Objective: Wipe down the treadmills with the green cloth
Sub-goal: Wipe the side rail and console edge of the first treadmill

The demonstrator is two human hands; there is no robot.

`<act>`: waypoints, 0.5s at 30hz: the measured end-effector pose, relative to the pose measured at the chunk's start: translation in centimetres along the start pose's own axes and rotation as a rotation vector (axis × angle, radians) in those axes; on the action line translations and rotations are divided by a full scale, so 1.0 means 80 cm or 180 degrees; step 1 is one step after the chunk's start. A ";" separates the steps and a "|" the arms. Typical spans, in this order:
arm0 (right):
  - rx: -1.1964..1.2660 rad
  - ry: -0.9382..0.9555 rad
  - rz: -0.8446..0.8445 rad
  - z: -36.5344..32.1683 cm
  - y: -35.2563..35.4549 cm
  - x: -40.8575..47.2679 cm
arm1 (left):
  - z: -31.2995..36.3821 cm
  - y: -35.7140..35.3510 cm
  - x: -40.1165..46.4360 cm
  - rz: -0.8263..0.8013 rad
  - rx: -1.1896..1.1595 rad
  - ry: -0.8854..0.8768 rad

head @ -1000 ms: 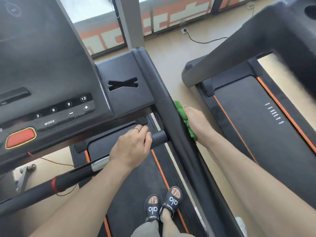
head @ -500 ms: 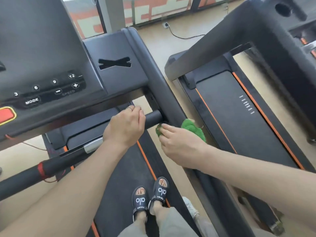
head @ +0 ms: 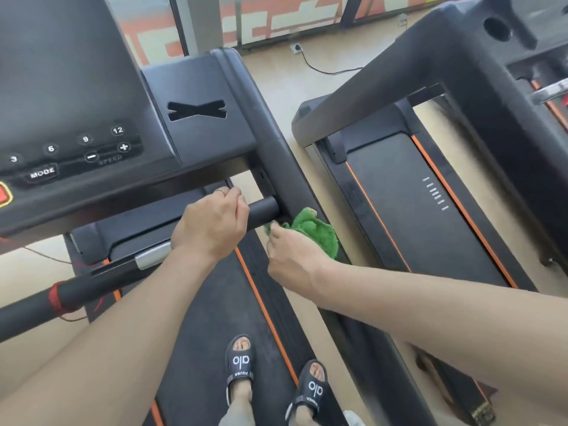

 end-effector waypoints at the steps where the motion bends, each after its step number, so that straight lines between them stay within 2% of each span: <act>1: -0.0121 -0.0091 0.0352 0.007 0.013 0.005 | 0.000 0.002 -0.001 0.0048 0.0019 0.0026; 2: -0.0118 -0.0114 0.0245 0.005 0.014 -0.002 | 0.000 0.003 -0.001 0.0074 0.0041 0.0044; 3: -0.0489 -0.0186 0.0360 0.005 0.009 0.012 | -0.001 0.004 -0.001 0.0089 0.0060 0.0061; 4: -0.0409 -0.0167 0.0341 -0.010 -0.013 0.004 | 0.000 0.003 -0.001 0.0105 0.0065 0.0075; 5: -0.0570 -0.0282 0.0017 -0.023 -0.038 -0.007 | 0.000 0.003 -0.001 0.0118 0.0057 0.0081; 7: 0.0445 -0.0160 -0.0265 -0.052 -0.098 -0.031 | 0.000 0.003 -0.003 0.0130 0.0044 0.0081; 8: 0.0831 -0.0520 -0.0396 -0.053 -0.109 -0.048 | 0.002 0.003 -0.003 0.0141 0.0047 0.0061; 9: 0.0256 -0.0760 0.0177 -0.044 -0.110 -0.045 | 0.002 0.004 -0.003 0.0159 0.0061 0.0047; 10: 0.0189 -0.1308 0.0569 -0.025 -0.113 -0.051 | 0.002 0.003 -0.004 0.0151 0.0069 0.0056; 11: 0.0153 -0.1417 0.1354 -0.017 -0.117 -0.054 | 0.002 0.002 -0.003 0.0128 0.0083 0.0061; 12: 0.0293 -0.1484 0.1681 -0.005 -0.118 -0.057 | 0.002 0.002 -0.003 0.0104 0.0094 0.0077; 13: -0.0068 -0.1451 0.1512 -0.005 -0.114 -0.058 | 0.001 0.002 -0.003 0.0103 0.0111 0.0097; 14: -0.0267 -0.0972 0.1277 -0.010 -0.108 -0.050 | 0.000 0.002 -0.002 0.0132 0.0146 0.0105; 15: -0.0365 -0.0382 0.1288 -0.017 -0.096 -0.029 | -0.001 0.002 -0.002 0.0154 0.0177 0.0120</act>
Point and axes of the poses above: each hand's wrist, its own x-axis towards the middle knuckle, its own y-axis out of the back of the hand, z = x × y, the point moved 6 cm from there along x, towards the middle knuckle, and after that the axes turned 15 degrees about x, right-handed, at the moved point
